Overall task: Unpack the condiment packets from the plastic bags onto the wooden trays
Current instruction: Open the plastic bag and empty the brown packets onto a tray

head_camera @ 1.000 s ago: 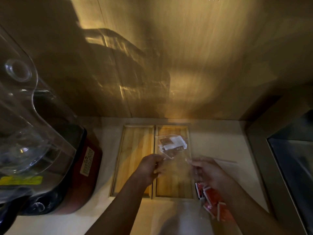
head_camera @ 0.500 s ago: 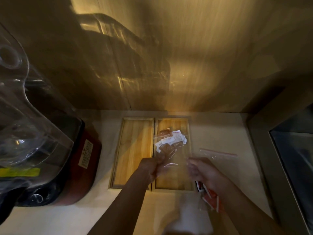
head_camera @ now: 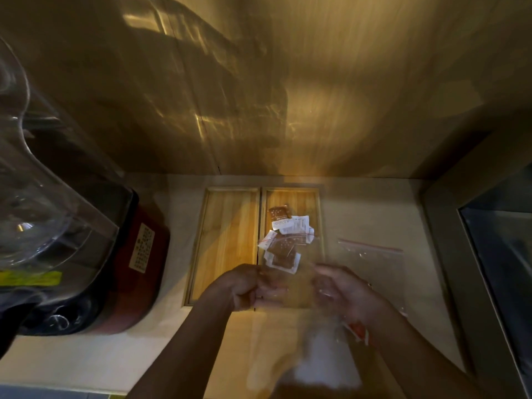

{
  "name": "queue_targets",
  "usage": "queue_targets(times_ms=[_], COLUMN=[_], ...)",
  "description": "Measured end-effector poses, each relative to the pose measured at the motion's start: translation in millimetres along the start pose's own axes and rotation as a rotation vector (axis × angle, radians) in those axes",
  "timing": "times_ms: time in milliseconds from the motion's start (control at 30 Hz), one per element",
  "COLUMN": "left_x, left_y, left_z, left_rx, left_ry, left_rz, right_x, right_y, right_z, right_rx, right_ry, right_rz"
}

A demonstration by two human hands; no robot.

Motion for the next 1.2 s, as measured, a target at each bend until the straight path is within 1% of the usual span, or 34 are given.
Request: queue_targets(times_ms=[67, 133, 233, 300, 367, 400, 467, 533, 567, 633, 767, 800, 867, 933, 1000, 1100, 1200], left_x=[1, 1, -9, -18, -19, -14, 4, 24, 30, 33, 20, 17, 17, 26, 35, 39, 33], left_y=[2, 2, 6, 6, 11, 13, 14, 19, 20, 21, 15, 14, 16, 16, 12, 7, 1], left_z=[4, 8, 10, 5, 0, -3, -7, -9, -10, -13, -26, -29, -33, -34, -36, -39, -44], left_rx=[-0.018, -0.055, -0.138, -0.142, -0.148, -0.145, -0.141, -0.177, -0.199, -0.229, -0.261, -0.274, -0.300, -0.312, -0.291, -0.253, -0.238], left_ry=[0.020, 0.013, -0.080, -0.155, -0.186, -0.171, -0.096, -0.031, -0.013, -0.010, -0.082, -0.097, -0.101, -0.052, 0.007, 0.041, 0.031], left_rz=[-0.012, -0.075, -0.164, -0.198, -0.197, -0.170, -0.116, -0.109, -0.096, -0.044, 0.005, 0.026, 0.056, 0.086, 0.131, 0.118, 0.140], right_x=[10, 16, 27, 34, 33, 28, 8, -13, -18, -21, -3, -2, -10, -30, -43, -37, -26], right_y=[-3, -6, -18, -18, -15, -13, -9, -5, -4, 0, 3, 3, 3, 5, 7, 9, 16], right_z=[1, 4, -6, -15, -23, -25, -24, -22, -23, -24, -33, -34, -36, -34, -37, -45, -50], right_rx=[-0.011, -0.011, 0.054, 0.066, 0.072, 0.063, 0.045, 0.031, 0.019, 0.004, -0.027, -0.021, -0.013, -0.022, -0.038, -0.062, -0.114], right_ry=[0.043, 0.094, 0.168, 0.226, 0.273, 0.266, 0.163, 0.061, 0.040, 0.047, 0.206, 0.220, 0.191, 0.083, 0.000, 0.010, 0.043], right_rz=[-0.039, -0.019, 0.018, 0.038, 0.010, 0.003, 0.018, -0.005, -0.020, -0.009, 0.039, 0.042, -0.036, -0.103, -0.104, -0.150, -0.209])
Point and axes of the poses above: each hand's wrist, its own z-axis towards the middle knuckle, its own y-axis out of the back of the hand, x = y × z, the point moved 9 cm from there along z, towards the middle knuckle, and after that the axes turned 3 degrees about x, right-handed, at the moved point
